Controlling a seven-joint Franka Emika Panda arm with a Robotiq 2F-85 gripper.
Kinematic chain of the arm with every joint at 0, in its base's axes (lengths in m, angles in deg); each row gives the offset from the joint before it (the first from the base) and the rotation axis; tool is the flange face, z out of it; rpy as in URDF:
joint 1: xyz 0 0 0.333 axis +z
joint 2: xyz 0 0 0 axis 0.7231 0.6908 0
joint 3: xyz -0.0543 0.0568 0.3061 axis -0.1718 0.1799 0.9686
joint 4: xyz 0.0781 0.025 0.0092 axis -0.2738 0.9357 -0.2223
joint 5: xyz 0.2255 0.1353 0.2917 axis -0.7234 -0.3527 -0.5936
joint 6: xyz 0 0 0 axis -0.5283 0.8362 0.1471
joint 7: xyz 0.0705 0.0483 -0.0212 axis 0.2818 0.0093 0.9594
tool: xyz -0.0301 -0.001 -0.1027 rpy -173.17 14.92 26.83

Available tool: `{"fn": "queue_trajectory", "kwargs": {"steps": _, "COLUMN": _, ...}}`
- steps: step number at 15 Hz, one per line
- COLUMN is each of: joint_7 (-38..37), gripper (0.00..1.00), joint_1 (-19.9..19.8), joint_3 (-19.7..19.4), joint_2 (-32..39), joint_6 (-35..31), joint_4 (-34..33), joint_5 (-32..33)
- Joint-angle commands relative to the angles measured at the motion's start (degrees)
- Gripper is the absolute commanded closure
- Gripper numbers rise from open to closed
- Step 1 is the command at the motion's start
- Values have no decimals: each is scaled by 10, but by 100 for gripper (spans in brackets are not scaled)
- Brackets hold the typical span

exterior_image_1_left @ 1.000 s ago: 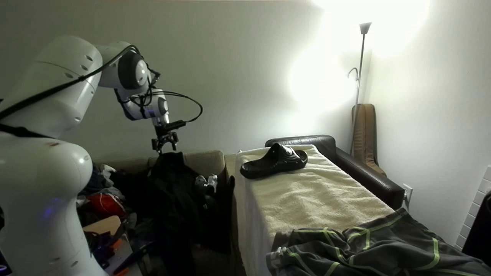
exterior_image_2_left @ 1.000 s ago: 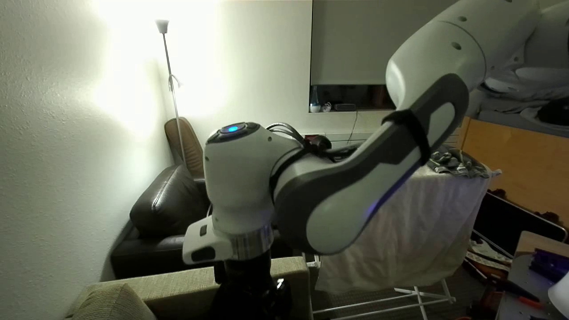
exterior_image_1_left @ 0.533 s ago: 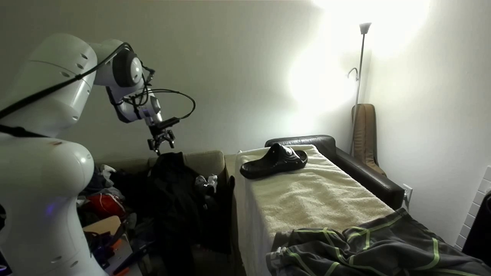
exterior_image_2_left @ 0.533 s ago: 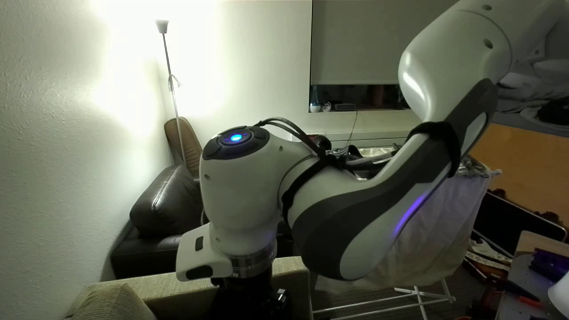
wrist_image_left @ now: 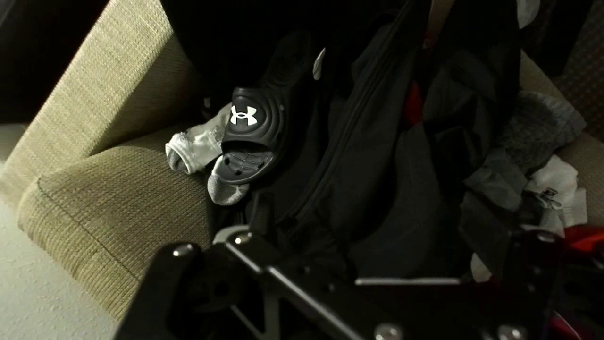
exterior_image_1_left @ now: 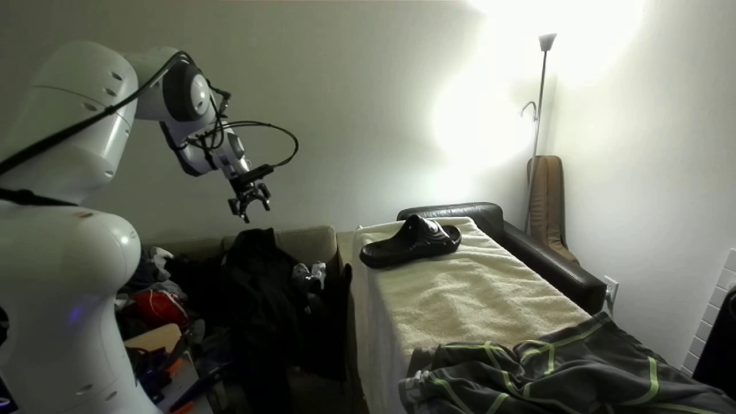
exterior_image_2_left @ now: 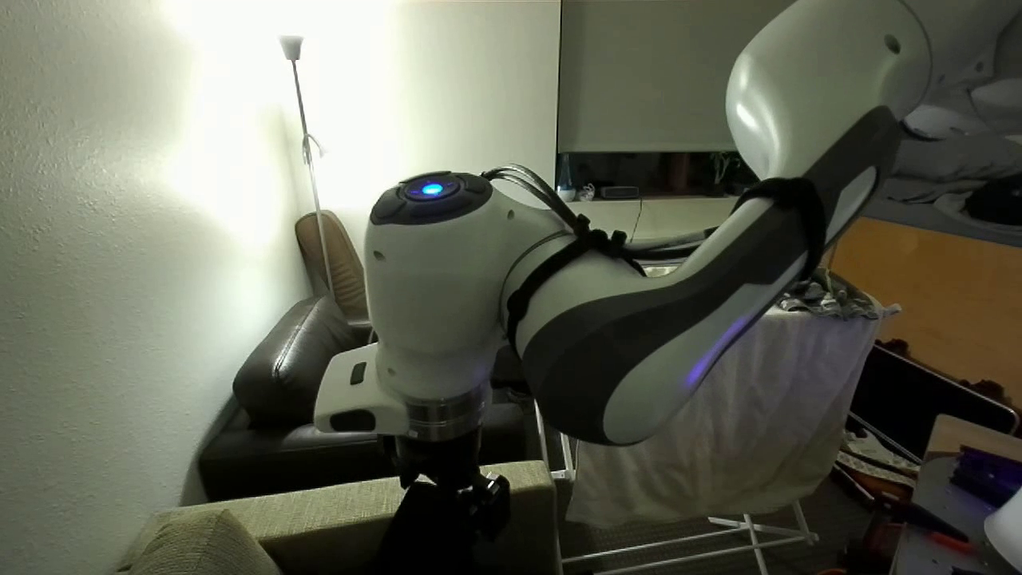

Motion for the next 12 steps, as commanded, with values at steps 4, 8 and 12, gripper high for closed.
{"fn": "queue_trajectory", "kwargs": {"steps": 4, "joint_7": -183, "gripper": 0, "joint_1": 2, "joint_3": -34, "joint_2": -70, "joint_6": -40, "joint_4": 84, "joint_5": 64}}
{"fn": "queue_trajectory", "kwargs": {"steps": 8, "joint_7": -181, "gripper": 0, "joint_1": -9, "joint_3": -22, "joint_2": -44, "joint_6": -14, "joint_4": 45, "joint_5": 60}}
{"fn": "queue_trajectory", "kwargs": {"steps": 12, "joint_7": -189, "gripper": 0, "joint_1": -9, "joint_3": -23, "joint_2": -46, "joint_6": -14, "joint_4": 48, "joint_5": 62}}
